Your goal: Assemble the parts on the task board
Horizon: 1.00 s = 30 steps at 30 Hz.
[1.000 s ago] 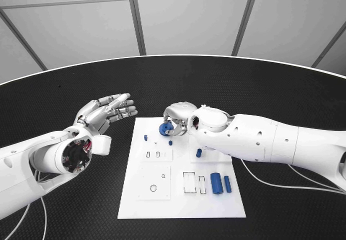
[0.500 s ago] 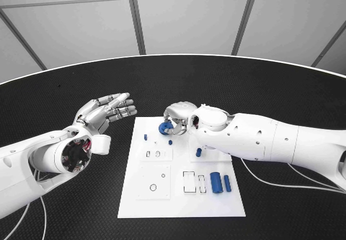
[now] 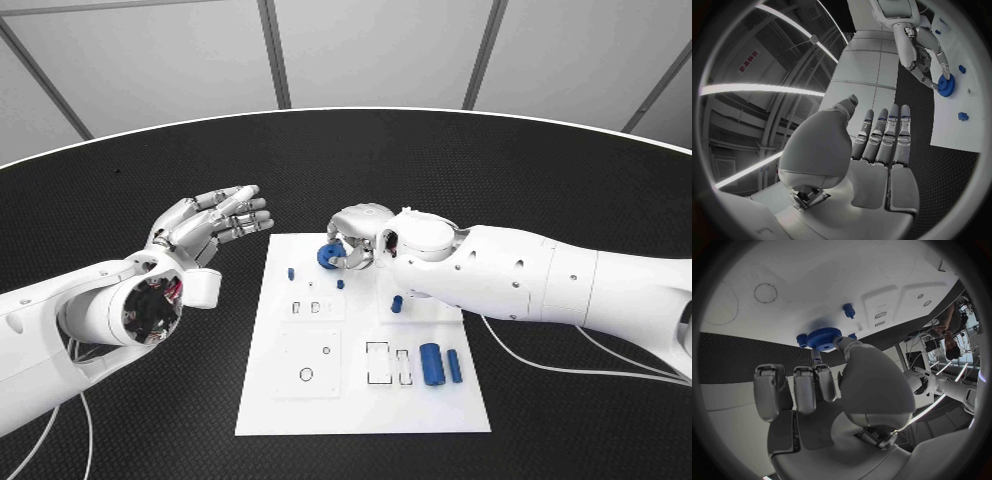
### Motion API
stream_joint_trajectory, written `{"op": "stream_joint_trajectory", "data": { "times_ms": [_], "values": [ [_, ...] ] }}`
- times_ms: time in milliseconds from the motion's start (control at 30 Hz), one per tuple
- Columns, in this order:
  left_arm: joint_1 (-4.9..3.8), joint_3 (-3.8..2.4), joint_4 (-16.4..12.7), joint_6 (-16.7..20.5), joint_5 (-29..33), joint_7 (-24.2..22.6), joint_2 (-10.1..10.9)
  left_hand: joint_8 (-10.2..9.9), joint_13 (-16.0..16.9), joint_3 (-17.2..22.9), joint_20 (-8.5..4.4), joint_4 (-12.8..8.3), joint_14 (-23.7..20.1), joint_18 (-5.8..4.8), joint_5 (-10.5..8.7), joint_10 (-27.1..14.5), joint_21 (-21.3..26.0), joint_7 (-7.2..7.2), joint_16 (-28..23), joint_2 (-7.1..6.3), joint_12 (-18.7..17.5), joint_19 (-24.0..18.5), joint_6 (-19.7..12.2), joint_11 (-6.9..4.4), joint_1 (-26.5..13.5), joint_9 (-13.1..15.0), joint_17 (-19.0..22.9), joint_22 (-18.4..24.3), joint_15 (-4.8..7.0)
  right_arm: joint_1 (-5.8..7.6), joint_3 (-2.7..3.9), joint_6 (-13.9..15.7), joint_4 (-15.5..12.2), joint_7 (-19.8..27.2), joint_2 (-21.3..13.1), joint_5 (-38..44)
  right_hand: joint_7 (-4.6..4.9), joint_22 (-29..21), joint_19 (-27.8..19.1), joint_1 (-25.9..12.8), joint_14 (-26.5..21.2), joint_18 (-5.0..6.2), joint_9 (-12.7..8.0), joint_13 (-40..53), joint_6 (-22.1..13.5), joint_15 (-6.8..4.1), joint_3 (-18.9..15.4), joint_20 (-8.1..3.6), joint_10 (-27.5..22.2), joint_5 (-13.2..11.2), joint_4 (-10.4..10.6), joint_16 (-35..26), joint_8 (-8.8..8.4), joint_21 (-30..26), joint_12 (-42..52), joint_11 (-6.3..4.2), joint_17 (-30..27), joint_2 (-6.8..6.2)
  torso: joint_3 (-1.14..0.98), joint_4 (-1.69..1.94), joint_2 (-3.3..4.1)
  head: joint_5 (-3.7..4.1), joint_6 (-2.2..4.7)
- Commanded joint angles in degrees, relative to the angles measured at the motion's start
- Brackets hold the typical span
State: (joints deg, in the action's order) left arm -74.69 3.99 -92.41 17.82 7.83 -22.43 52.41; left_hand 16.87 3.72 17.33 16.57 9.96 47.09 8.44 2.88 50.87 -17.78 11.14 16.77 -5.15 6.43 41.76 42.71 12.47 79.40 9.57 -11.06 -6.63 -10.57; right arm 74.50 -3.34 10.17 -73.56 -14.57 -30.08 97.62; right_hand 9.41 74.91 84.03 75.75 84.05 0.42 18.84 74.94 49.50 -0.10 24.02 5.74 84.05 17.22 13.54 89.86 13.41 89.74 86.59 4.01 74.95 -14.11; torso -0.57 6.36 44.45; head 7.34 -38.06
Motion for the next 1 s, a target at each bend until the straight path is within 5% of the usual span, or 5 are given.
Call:
{"op": "stream_joint_trajectory", "data": {
  "times_ms": [33,1000],
  "values": [
    [0.00,0.00,0.0,0.0,0.0,0.0,0.0,-0.2,0.0,0.3,0.04,0.0,-0.2,1.02,0.17,0.0,0.0,4.31,-0.2,0.10,-0.1,0.4,0.0,0.18,0.3,-0.1,-0.1,0.1,0.10,0.00,0.00,0.1,0.0,0.0,0.0,0.0,-0.15,15.1,6.0,-0.5,6.0,-0.42,0.1,12.0,0.3,0.30,-0.4,0.28,3.1,-0.2,0.0,0.1,0.16,0.3,-0.1,0.41,15.1,-0.14,0.03,0.04,0.02,0.03,-0.06],
    [0.00,0.00,0.1,-0.1,0.0,0.3,0.0,-0.3,0.0,0.3,0.04,-0.1,-0.2,1.02,0.17,-0.1,0.0,4.32,-0.3,0.10,-0.2,0.4,0.0,0.19,0.3,-0.1,-0.1,0.1,0.09,0.00,-0.01,1.5,-0.3,0.1,0.0,0.0,-0.33,15.1,6.0,-0.1,6.0,-0.42,0.2,12.3,1.3,0.10,-0.2,0.20,3.3,-0.4,-0.9,0.1,-0.28,0.3,0.2,0.26,15.1,0.06,0.02,0.04,-0.02,0.13,-0.12]
  ]
}}
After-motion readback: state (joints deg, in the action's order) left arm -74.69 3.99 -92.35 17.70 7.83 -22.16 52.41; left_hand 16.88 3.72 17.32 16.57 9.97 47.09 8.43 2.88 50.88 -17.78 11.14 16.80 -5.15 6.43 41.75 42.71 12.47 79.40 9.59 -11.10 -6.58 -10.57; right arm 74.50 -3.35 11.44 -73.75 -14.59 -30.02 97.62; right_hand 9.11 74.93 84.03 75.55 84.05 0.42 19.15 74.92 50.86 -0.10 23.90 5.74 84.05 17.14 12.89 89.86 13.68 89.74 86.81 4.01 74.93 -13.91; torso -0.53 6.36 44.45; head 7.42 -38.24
